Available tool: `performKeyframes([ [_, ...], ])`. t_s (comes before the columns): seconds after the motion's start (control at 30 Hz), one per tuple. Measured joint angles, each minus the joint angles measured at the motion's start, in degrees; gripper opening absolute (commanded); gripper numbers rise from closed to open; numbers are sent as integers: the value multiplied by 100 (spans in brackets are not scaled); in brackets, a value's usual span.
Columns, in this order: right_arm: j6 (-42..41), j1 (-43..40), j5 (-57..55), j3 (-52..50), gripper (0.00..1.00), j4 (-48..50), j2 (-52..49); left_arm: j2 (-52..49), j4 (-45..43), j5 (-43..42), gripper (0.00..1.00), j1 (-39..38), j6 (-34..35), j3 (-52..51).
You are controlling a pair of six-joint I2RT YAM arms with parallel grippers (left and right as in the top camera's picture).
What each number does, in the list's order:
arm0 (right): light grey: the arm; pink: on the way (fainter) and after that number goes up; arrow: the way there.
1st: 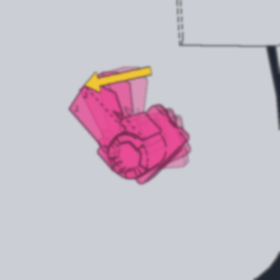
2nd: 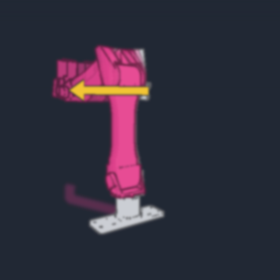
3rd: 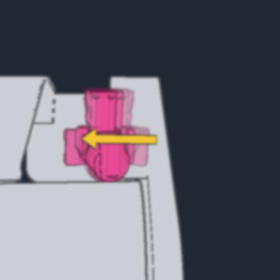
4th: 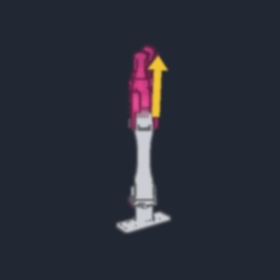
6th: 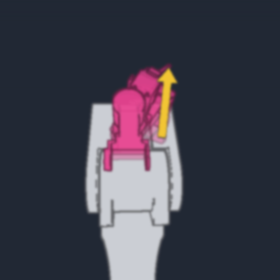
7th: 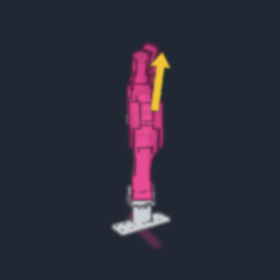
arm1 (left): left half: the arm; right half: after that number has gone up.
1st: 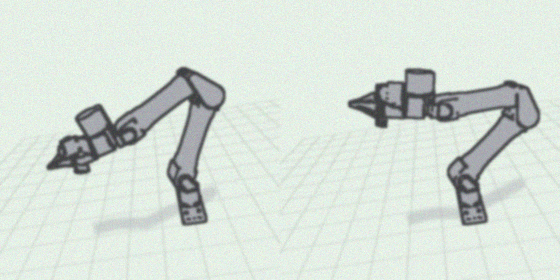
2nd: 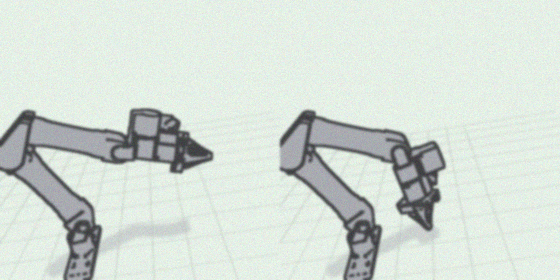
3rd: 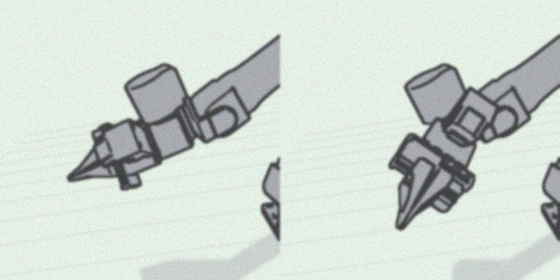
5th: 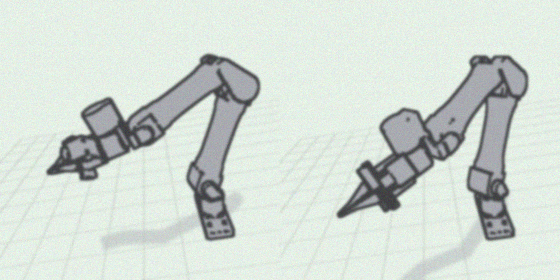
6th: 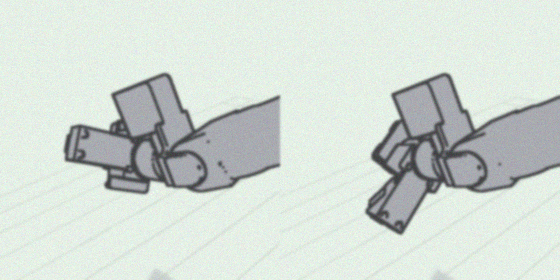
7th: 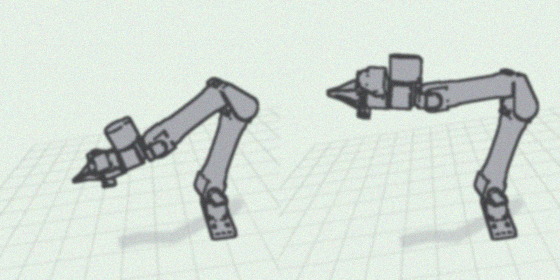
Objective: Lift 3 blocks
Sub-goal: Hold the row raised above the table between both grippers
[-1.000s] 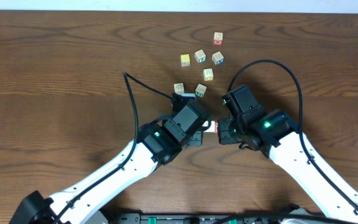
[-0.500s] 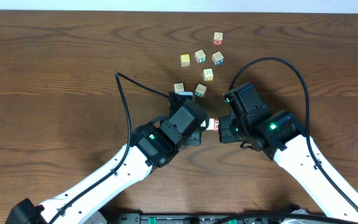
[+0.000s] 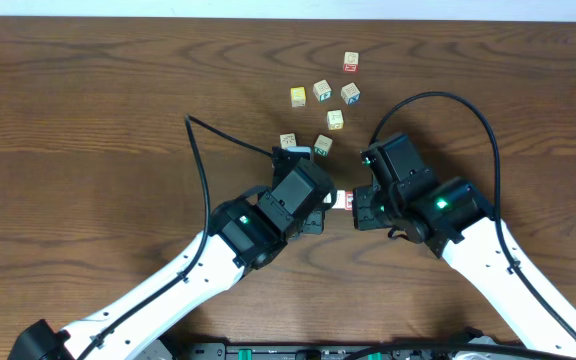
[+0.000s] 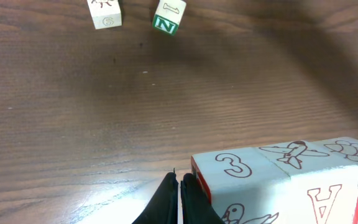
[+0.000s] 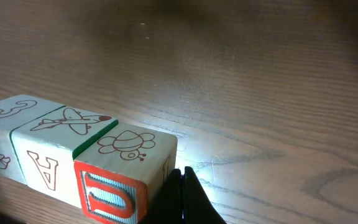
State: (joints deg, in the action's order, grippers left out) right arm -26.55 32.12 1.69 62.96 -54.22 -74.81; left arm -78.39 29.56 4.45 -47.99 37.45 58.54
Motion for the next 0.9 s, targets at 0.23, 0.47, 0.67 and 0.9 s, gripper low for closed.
performKeyframes([
  [0.23, 0, 0, 0, 90, 1, -42, 0, 219, 15, 2, 8, 0, 0, 0],
  [0.47, 0, 0, 0, 129, 1, -66, 9, 271, 28, 4, 7, 0, 0, 0],
  [0.67, 0, 0, 2, 140, 1, -85, 63, 271, 28, 0, 7, 0, 0, 0],
  [0.9, 0, 0, 28, 162, 1, -90, 181, 271, 28, 2, 8, 0, 0, 0],
])
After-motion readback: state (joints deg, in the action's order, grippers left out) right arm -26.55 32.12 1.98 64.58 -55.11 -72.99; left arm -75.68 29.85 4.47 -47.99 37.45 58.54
